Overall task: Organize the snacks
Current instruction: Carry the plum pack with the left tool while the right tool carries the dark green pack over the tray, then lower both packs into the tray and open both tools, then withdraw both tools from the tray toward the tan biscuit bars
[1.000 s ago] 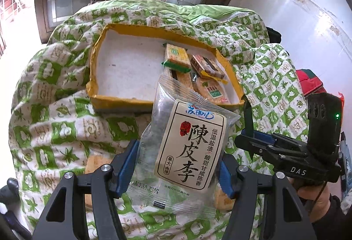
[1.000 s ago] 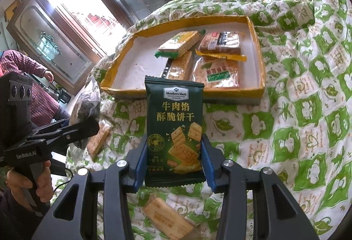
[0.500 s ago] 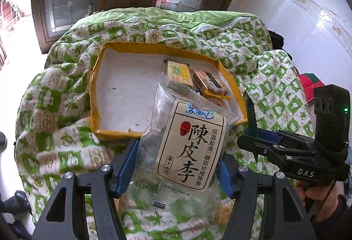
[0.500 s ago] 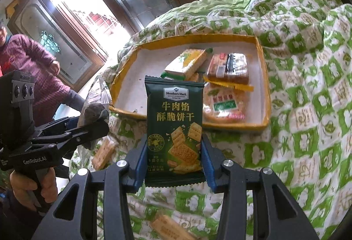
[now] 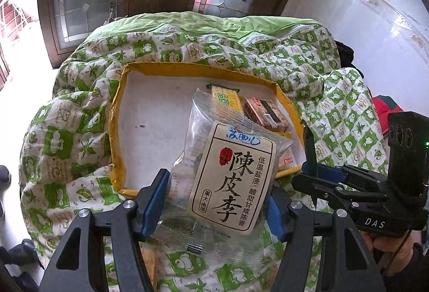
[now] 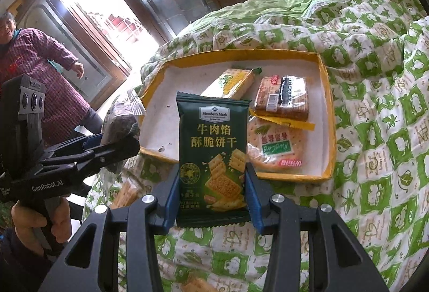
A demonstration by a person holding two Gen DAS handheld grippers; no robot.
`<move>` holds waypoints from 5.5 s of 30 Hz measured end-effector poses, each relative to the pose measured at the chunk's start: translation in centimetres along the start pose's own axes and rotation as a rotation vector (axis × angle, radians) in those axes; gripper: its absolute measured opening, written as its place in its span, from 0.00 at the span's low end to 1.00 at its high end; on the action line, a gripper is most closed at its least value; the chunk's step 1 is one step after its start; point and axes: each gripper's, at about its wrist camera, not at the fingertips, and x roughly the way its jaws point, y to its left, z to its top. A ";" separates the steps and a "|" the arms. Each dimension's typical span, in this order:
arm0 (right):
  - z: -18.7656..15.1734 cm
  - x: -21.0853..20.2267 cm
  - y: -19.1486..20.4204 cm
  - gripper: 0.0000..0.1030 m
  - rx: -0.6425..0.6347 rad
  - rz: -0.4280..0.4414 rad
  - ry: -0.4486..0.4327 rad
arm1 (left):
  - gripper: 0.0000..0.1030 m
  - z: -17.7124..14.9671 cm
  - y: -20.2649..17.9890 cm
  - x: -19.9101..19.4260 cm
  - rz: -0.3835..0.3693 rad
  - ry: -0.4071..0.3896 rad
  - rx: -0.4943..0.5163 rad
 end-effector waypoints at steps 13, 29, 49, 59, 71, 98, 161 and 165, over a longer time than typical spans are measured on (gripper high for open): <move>1.4 0.9 0.0 0.42 -0.011 -0.019 0.011 | 0.66 0.7 0.5 1.4 0.007 0.011 -0.013; 5.2 4.6 1.3 0.42 0.010 0.001 0.044 | 0.66 3.3 3.6 4.7 0.059 0.037 -0.073; 4.3 10.1 3.3 0.42 0.028 0.021 0.136 | 0.66 7.0 5.7 9.1 0.060 0.089 -0.067; 4.6 10.9 3.6 0.42 0.044 0.009 0.139 | 0.66 7.5 5.9 9.7 0.055 0.087 -0.055; 4.5 10.9 4.0 0.42 0.039 -0.029 0.129 | 0.67 7.8 6.1 10.3 0.093 0.098 -0.039; 0.9 4.6 2.9 0.56 0.085 -0.021 0.066 | 0.73 3.6 5.0 4.5 0.042 0.069 -0.077; -11.9 -1.2 0.8 0.65 0.055 -0.001 0.091 | 0.78 -12.3 3.3 -3.7 0.058 0.097 -0.117; -12.0 -1.1 1.0 0.65 0.047 0.004 0.095 | 0.78 -12.5 3.9 -3.7 0.062 0.105 -0.126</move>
